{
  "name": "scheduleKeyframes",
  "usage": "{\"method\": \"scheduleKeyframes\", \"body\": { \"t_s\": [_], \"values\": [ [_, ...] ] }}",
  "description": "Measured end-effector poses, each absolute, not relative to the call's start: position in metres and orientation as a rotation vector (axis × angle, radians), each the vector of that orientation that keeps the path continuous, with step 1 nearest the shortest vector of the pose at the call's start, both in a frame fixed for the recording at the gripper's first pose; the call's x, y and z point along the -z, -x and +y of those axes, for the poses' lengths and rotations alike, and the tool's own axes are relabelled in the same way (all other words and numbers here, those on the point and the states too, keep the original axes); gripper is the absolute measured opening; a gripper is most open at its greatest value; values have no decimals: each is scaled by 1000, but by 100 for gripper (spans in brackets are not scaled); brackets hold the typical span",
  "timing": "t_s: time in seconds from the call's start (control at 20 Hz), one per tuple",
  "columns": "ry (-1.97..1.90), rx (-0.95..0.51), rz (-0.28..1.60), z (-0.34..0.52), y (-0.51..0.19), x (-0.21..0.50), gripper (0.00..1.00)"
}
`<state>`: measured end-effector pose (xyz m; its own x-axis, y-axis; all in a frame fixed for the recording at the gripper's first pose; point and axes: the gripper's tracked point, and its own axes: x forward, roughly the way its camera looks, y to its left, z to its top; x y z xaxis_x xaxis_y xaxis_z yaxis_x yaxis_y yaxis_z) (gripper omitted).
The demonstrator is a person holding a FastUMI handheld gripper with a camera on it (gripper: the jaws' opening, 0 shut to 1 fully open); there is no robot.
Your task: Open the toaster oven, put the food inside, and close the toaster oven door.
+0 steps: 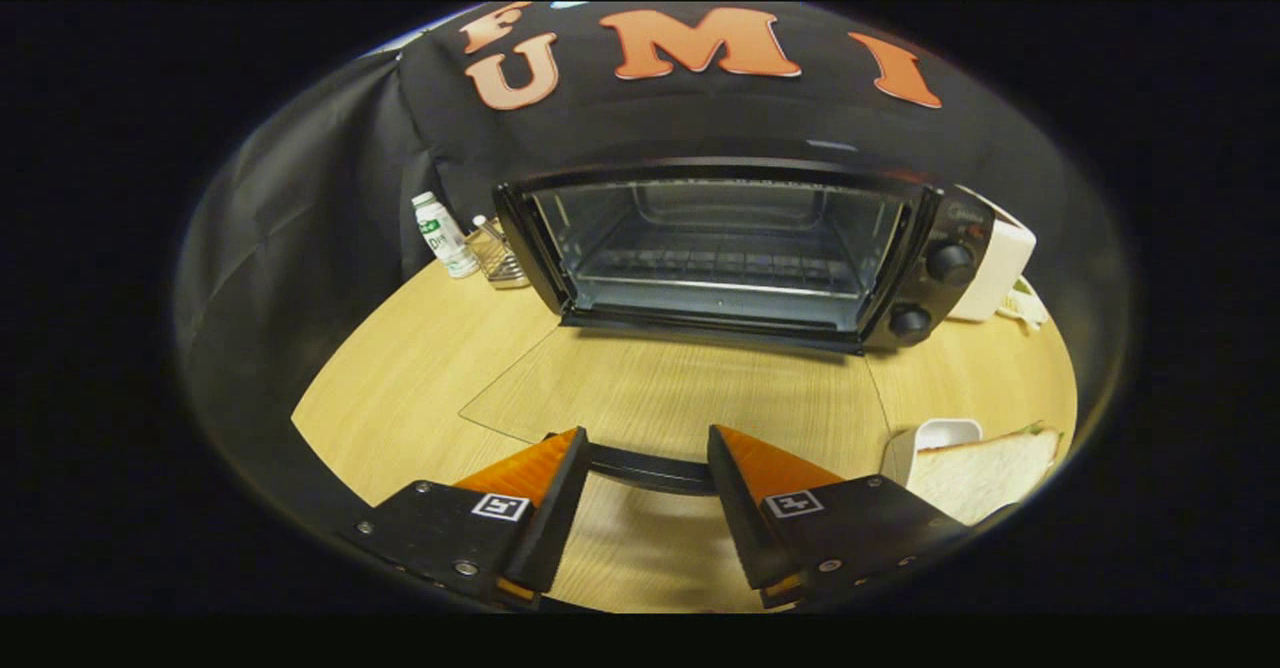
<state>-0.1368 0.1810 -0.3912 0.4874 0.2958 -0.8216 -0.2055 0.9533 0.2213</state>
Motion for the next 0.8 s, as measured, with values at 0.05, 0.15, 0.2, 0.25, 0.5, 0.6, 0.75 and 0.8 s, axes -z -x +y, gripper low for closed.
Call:
{"method": "scheduleKeyframes", "body": {
  "t_s": [0.05,0.15,0.2,0.25,0.5,0.6,0.75,0.8],
  "values": [
    [-96,-306,1039,183,138,399,71],
    [-76,-306,1071,185,141,414,71],
    [-60,-308,1063,186,138,415,70],
    [-43,-314,1040,187,134,415,70],
    [-57,-328,1058,182,134,408,69],
    [-74,-319,1042,171,134,398,69],
    [-78,-313,986,154,131,376,70],
    [-73,-314,958,148,129,367,71]
  ]
}}
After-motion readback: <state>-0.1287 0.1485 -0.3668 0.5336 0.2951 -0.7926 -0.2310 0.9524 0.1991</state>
